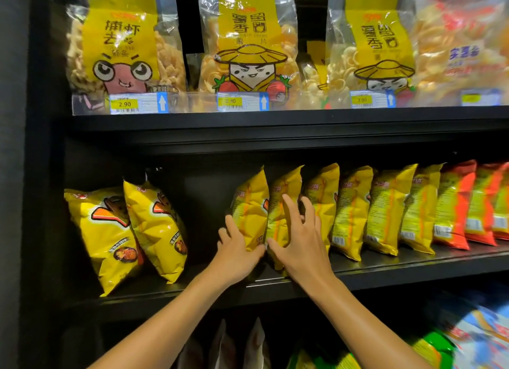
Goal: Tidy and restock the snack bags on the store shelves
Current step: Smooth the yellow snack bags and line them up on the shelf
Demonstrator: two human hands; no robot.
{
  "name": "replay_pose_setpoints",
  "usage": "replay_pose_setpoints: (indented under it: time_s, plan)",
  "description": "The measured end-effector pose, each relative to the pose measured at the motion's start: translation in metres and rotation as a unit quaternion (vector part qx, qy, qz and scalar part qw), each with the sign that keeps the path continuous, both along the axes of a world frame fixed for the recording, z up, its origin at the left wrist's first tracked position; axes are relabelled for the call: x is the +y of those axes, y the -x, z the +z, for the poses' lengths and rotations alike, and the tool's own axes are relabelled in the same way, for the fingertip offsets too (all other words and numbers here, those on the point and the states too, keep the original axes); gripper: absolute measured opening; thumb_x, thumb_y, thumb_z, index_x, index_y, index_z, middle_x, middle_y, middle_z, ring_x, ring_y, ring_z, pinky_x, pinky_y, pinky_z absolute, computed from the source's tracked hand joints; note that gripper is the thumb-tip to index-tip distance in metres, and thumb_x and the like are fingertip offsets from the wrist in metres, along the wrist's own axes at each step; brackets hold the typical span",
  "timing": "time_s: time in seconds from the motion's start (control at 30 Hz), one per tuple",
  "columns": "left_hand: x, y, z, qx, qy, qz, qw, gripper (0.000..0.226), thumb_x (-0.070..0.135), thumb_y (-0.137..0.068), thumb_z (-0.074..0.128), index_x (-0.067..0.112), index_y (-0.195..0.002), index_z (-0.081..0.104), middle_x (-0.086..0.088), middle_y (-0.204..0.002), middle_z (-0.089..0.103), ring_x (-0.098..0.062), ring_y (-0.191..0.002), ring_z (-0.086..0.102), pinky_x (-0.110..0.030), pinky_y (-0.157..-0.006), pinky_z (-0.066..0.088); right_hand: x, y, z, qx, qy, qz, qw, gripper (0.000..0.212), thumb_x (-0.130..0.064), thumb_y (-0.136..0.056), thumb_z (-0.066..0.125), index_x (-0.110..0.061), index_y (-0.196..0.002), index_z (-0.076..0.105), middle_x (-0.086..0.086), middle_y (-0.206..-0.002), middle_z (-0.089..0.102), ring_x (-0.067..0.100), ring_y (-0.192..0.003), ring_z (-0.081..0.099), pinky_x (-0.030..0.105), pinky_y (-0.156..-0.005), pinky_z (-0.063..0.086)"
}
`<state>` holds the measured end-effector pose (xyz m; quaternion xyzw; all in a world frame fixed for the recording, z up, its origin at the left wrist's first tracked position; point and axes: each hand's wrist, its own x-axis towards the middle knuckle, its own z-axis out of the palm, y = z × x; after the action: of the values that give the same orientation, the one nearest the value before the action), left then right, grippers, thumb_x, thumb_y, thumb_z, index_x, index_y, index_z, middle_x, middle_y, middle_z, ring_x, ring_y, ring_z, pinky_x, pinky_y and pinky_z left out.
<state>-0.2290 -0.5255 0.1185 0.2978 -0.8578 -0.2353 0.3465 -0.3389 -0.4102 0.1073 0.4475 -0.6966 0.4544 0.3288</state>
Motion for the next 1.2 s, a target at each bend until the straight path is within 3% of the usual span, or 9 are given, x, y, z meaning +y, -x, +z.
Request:
replay_pose_setpoints:
  time_s: [0.13, 0.43, 0.5, 0.6, 0.7, 0.8, 0.97, 1.1, 1.2]
  plan:
    - [0.0, -0.011, -0.001, -0.028, 0.051, 0.001, 0.998, 0.118, 0.036, -0.098, 0.067, 0.016, -0.153, -0.035, -0.014, -0.161, 0.005, -0.035, -0.152, 0.02, -0.044, -0.121, 0.032, -0.001, 0.0, -0.001, 0.002, 0.005, -0.003, 1.0, 0.098, -0.043, -0.087, 0.077, -0.041, -0.161, 0.012, -0.004, -0.166, 0.004, 0.021, -0.142, 0.031, 0.03, -0.099, 0.049]
    - [-0.001, -0.016, 0.003, -0.031, 0.038, -0.011, 0.999, 0.125, 0.045, -0.092, 0.073, 0.017, -0.156, -0.031, -0.011, -0.167, -0.002, -0.036, -0.156, 0.01, -0.05, -0.124, 0.026, 0.001, -0.001, -0.002, -0.014, 0.007, -0.02, 1.0, 0.101, -0.052, -0.083, 0.078, -0.039, -0.161, 0.014, -0.003, -0.168, 0.001, 0.018, -0.136, 0.033, 0.031, -0.09, 0.05]
    - [0.004, -0.023, 0.002, -0.022, 0.072, -0.003, 0.997, 0.123, 0.048, -0.091, 0.073, 0.019, -0.158, -0.025, -0.011, -0.166, 0.003, -0.034, -0.155, 0.011, -0.049, -0.124, 0.026, 0.003, -0.002, -0.002, -0.014, 0.022, -0.024, 0.999, 0.1, -0.055, -0.083, 0.078, -0.037, -0.161, 0.017, -0.004, -0.168, 0.004, 0.017, -0.135, 0.032, 0.031, -0.091, 0.05]
    - [0.009, -0.047, -0.001, 0.011, 0.211, 0.028, 0.977, 0.108, 0.049, -0.093, 0.068, 0.024, -0.163, -0.011, -0.005, -0.166, 0.013, -0.025, -0.154, 0.014, -0.044, -0.123, 0.028, 0.006, -0.003, -0.004, 0.017, 0.064, -0.011, 0.998, 0.086, -0.053, -0.087, 0.074, -0.032, -0.158, 0.03, -0.005, -0.166, 0.018, 0.013, -0.133, 0.031, 0.027, -0.089, 0.047]
    - [0.008, -0.083, -0.006, 0.046, 0.305, 0.034, 0.951, 0.083, 0.044, -0.095, 0.065, 0.028, -0.162, 0.018, 0.004, -0.166, 0.021, -0.017, -0.156, 0.014, -0.045, -0.122, 0.033, 0.016, -0.004, -0.008, 0.046, 0.138, 0.046, 0.988, 0.061, -0.041, -0.092, 0.073, -0.026, -0.146, 0.05, -0.007, -0.151, 0.042, 0.012, -0.132, 0.041, 0.029, -0.093, 0.052]
    - [0.002, -0.126, -0.021, 0.069, 0.386, 0.046, 0.919, 0.054, 0.041, -0.1, 0.056, 0.023, -0.15, 0.047, 0.007, -0.158, 0.037, -0.017, -0.151, 0.028, -0.041, -0.118, 0.038, 0.025, -0.02, -0.013, 0.135, 0.193, 0.131, 0.963, 0.031, -0.023, -0.096, 0.069, -0.019, -0.127, 0.068, -0.005, -0.128, 0.062, 0.013, -0.119, 0.058, 0.035, -0.092, 0.056]
    - [-0.024, -0.183, -0.062, 0.004, 0.43, 0.076, 0.9, 0.052, 0.04, -0.105, 0.038, 0.021, -0.152, 0.046, 0.004, -0.16, 0.037, -0.02, -0.152, 0.028, -0.04, -0.124, 0.028, 0.019, -0.076, -0.015, 0.294, 0.154, 0.244, 0.911, 0.032, -0.007, -0.092, 0.066, -0.01, -0.123, 0.072, 0.004, -0.121, 0.07, 0.017, -0.11, 0.068, 0.027, -0.086, 0.058]
    - [-0.038, -0.208, -0.086, -0.031, 0.417, 0.15, 0.896, 0.056, 0.045, -0.107, 0.031, 0.019, -0.155, 0.041, -0.001, -0.162, 0.032, -0.022, -0.154, 0.022, -0.044, -0.125, 0.027, -0.019, -0.116, 0.0, 0.205, 0.077, 0.275, 0.936, 0.045, -0.018, -0.096, 0.067, -0.02, -0.14, 0.059, -0.005, -0.134, 0.061, 0.01, -0.116, 0.061, 0.03, -0.091, 0.057]
    - [-0.036, -0.209, -0.095, -0.047, 0.412, 0.168, 0.894, 0.057, 0.046, -0.106, 0.032, 0.016, -0.154, 0.041, -0.004, -0.159, 0.035, -0.024, -0.151, 0.028, -0.045, -0.123, 0.028, -0.061, -0.138, 0.009, 0.058, -0.008, 0.251, 0.966, 0.075, -0.035, -0.096, 0.07, -0.028, -0.159, 0.03, -0.005, -0.156, 0.04, 0.016, -0.14, 0.046, 0.039, -0.109, 0.05]
